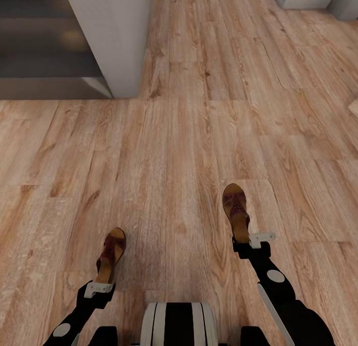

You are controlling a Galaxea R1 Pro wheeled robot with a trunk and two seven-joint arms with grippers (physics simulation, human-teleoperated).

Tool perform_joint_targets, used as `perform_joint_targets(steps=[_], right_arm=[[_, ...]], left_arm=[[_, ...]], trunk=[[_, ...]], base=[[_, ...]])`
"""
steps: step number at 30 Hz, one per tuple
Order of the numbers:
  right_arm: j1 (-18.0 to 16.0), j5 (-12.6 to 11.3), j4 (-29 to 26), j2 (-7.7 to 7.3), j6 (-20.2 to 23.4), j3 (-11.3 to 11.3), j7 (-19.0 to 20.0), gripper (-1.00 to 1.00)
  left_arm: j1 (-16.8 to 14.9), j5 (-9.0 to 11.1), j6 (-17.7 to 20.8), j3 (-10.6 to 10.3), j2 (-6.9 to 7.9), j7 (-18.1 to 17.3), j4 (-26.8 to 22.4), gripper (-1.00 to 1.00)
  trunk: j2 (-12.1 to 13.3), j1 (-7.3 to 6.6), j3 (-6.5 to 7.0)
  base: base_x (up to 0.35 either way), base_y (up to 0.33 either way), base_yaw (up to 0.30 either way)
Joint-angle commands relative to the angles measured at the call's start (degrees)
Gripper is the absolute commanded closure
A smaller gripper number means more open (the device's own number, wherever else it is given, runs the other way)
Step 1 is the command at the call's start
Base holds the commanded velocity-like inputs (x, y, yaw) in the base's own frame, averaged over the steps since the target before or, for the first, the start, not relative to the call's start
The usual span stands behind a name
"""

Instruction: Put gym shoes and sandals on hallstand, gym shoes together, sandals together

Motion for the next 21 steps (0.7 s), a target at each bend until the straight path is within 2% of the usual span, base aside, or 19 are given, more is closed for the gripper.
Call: perform_joint_targets(steps=[1,3,7,21], right_arm=[[-0.03,-0.65,-0.09,-0.07,0.22,0.20,-0.63,1.00],[-0.04,-0.65,-0.08,-0.07,0.22,0.20,-0.63,1.00],[-0.04,-0.65,-0.07,-0.07,0.22,0.20,-0.63,1.00],[-0.04,-0.65,-0.07,-0.07,0.22,0.20,-0.63,1.00]], left_arm=[[-0.03,-0.58,-0.24,0.47,-0.06,-0.39,0.02,-1.00],[-0.03,-0.56,-0.24,0.46,-0.06,-0.39,0.02,-1.00],[-0.05,-0.53,-0.24,0.46,-0.06,-0.39,0.02,-1.00],[-0.10,-0.62,-0.24,0.48,-0.14,-0.39,-0.05,-1.00]], trunk=[[-0.01,-0.01,-0.03],[-0.01,-0.01,-0.03],[-0.07,0.09,-0.91],[-0.07,0.09,-0.91]], base=[[0.000,0.000,0.000],[0.000,0.000,0.000],[0.000,0.000,0.000],[0.000,0.000,0.000]])
